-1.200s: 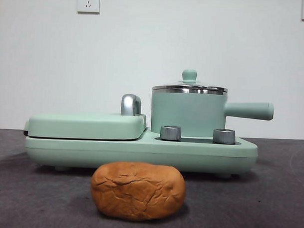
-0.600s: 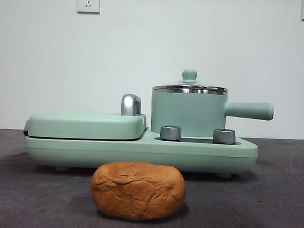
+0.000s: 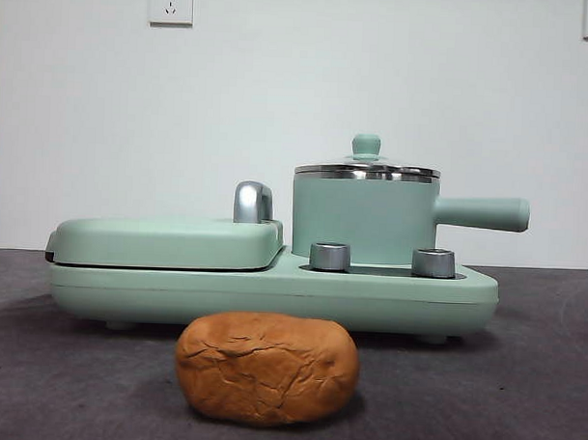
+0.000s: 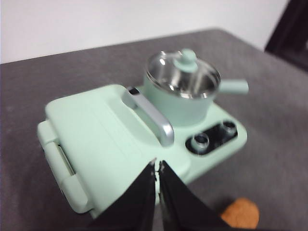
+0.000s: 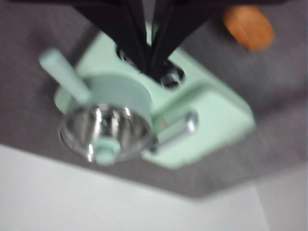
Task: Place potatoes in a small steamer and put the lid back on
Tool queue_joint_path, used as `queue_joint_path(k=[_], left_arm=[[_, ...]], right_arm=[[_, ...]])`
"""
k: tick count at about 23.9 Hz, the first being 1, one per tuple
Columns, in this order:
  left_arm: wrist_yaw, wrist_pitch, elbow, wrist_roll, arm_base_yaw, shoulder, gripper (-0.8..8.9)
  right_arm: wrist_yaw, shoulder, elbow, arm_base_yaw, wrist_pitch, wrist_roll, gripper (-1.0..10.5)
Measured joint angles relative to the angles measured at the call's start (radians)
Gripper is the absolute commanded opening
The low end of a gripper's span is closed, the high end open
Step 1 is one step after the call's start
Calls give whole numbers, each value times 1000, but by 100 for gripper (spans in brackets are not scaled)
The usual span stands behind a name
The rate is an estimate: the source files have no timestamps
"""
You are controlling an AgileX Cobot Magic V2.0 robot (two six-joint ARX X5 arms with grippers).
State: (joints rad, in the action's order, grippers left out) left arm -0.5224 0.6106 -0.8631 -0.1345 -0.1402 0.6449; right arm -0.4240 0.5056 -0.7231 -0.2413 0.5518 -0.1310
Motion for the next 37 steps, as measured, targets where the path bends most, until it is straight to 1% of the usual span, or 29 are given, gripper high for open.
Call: queue_joint_path(k=[1, 3, 4, 6, 7, 9, 13, 21, 28, 33, 37], left_arm=[[1, 10, 0, -29, -8, 4, 14], [1, 34, 0, -90, -23, 10, 76], [2, 42, 0, -112, -28, 13, 111], [2, 40, 0, -137, -34, 18, 165], [2, 36, 0, -145, -35, 18, 184], [2, 33, 0, -154, -35, 16, 208], [2, 32, 0, -162, -36, 16, 318], [3, 32, -2, -159, -71, 39, 316], [3, 16, -3, -154, -152, 156, 315], [4, -81, -3, -151, -230, 248, 308], [60, -206, -3, -141, -283, 327, 308]], right_arm=[[17, 5, 0, -6, 18, -26, 14], [52, 14, 0, -16, 49, -80, 22], [68, 14, 0, -21, 63, -113, 52], [85, 14, 0, -25, 73, -156, 191], [85, 13, 0, -26, 72, -171, 256], [85, 12, 0, -26, 72, -187, 324], [85, 12, 0, -26, 72, -196, 332], [85, 12, 0, -26, 72, -202, 331], [85, 12, 0, -26, 72, -201, 331], [85, 12, 0, -26, 72, -201, 331], [85, 12, 0, -26, 72, -192, 331]])
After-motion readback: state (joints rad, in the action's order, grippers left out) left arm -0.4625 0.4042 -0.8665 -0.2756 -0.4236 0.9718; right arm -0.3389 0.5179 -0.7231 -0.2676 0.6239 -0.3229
